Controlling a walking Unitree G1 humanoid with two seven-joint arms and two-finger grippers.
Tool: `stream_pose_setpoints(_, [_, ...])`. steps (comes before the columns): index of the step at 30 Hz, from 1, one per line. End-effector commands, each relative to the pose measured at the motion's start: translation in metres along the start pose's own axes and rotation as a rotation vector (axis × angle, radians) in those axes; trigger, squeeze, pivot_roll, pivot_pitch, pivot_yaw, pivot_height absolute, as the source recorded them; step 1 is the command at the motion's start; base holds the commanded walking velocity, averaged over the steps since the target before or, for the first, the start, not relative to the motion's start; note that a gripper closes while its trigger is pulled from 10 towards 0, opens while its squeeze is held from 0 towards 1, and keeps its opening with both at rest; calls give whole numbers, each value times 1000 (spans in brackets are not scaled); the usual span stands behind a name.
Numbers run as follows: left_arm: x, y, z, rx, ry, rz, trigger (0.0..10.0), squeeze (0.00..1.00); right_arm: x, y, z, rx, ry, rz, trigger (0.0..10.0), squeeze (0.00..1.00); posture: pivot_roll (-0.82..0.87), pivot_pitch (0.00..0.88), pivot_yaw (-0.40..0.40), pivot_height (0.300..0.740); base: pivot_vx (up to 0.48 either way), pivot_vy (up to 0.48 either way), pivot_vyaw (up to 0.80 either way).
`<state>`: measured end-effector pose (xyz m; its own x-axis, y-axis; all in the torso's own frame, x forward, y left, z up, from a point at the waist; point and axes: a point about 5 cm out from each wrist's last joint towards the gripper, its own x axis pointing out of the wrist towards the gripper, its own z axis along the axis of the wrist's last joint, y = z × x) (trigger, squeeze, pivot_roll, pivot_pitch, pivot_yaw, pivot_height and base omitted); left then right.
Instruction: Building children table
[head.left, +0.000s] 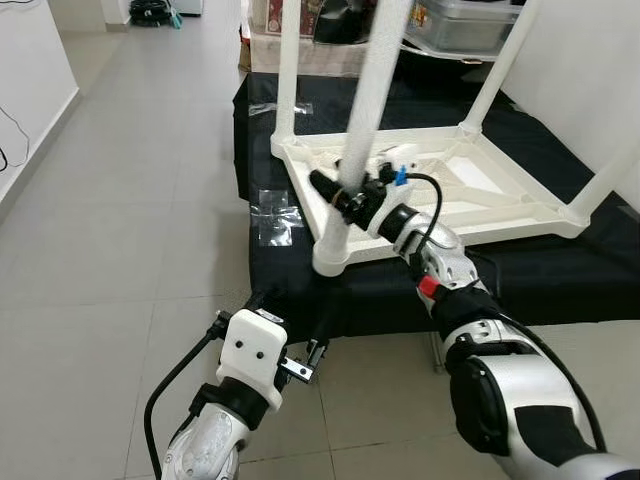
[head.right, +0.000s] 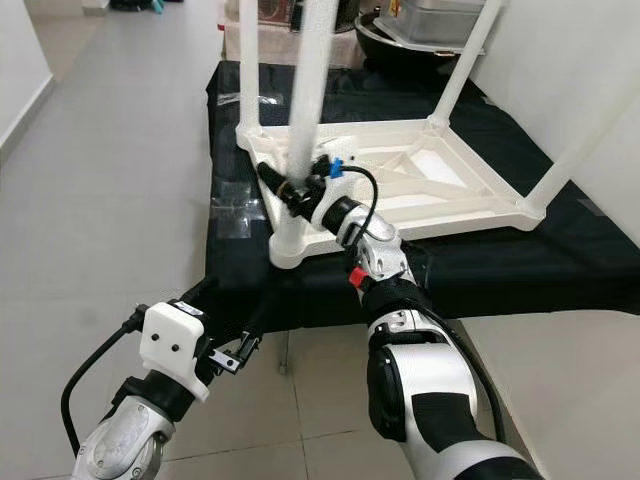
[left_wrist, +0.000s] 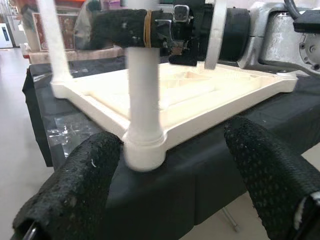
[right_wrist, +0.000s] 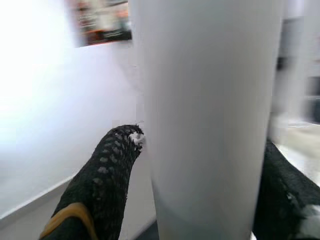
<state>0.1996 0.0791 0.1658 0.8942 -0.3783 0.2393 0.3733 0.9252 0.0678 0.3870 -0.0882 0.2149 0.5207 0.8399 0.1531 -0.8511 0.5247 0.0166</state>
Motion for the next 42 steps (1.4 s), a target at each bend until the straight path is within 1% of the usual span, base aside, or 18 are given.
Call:
stream_pose_setpoints(1, [0,-3,-4,-3,21,-9,10000,0,6,19,-19,57,69,168,10000,0,108,76,-130,740,0,0,0])
stream_pose_setpoints(6, [-1,-4,-5,-4,22,-9,10000,0,12,33,-29,54,113,288,10000,0,107,71,-132,740,0,0,0])
stream_pose_setpoints(7, [-1,-4,-5,-5,21,-9,10000,0,18,31,-28,23,116,203,7137,0,108,68,-135,740,0,0,0])
stream_pose_setpoints(8, [-1,-4,-5,-5,21,-9,10000,0,18,31,-28,23,116,203,7137,0,108,68,-135,740,0,0,0])
stream_pose_setpoints(9, [-1,-4,-5,-5,21,-9,10000,0,23,26,-26,-9,107,98,0,0,108,68,-136,740,0,0,0])
stream_pose_setpoints(13, [-1,-5,-5,-6,22,-8,10000,0,27,14,-19,-24,84,-123,0,0,106,68,-132,740,0,0,0])
stream_pose_setpoints(14, [-1,-4,-5,-5,23,-8,10000,0,22,-3,-14,-19,66,-397,0,0,99,64,-131,740,0,0,0])
stream_pose_setpoints(16, [-1,-4,-5,-5,23,-8,10000,0,22,-3,-14,-19,66,-397,0,0,99,64,-131,740,0,0,0])
stream_pose_setpoints(17, [-1,-4,-6,-4,23,-9,10000,0,14,-15,-13,-30,71,-600,0,0,98,64,-130,740,0,0,0])
stream_pose_setpoints(19, [-1,-4,-6,-3,24,-9,10000,0,9,-19,-14,-36,81,-676,0,0,98,64,-130,740,0,0,0])
stream_pose_setpoints(24, [0,-3,-7,2,25,-16,10000,0,-18,-27,-28,-43,106,-1168,0,0,95,67,-125,740,0,0,0])
stream_pose_setpoints(31, [1,-3,-7,5,25,-14,10000,0,-2,-1,-43,15,78,-1237,0,0,97,70,-124,740,0,0,0])
stream_pose_setpoints(32, [1,-3,-7,5,26,-14,10000,0,4,4,-43,45,58,-1211,4980,0,97,71,-126,740,0,0,0])
stream_pose_setpoints(33, [1,-3,-7,5,26,-14,10000,0,4,4,-43,45,58,-1211,4980,0,97,71,-126,740,0,0,0])
stream_pose_setpoints(34, [1,-3,-7,4,27,-14,10000,0,14,10,-40,63,15,-1136,10000,1000,93,71,-125,740,0,0,0])
stream_pose_setpoints(39, [2,-3,-7,2,30,-14,10000,0,26,19,-27,-11,-73,-1018,10000,1000,89,73,-124,740,0,0,0])
stream_pose_setpoints(40, [2,-3,-7,2,30,-15,10000,0,26,19,-24,-43,-80,-985,10000,0,90,75,-126,740,0,0,0])
stream_pose_setpoints(42, [2,-3,-7,1,30,-14,10000,0,26,19,-22,-63,-85,-955,10000,0,90,75,-126,740,0,0,0])
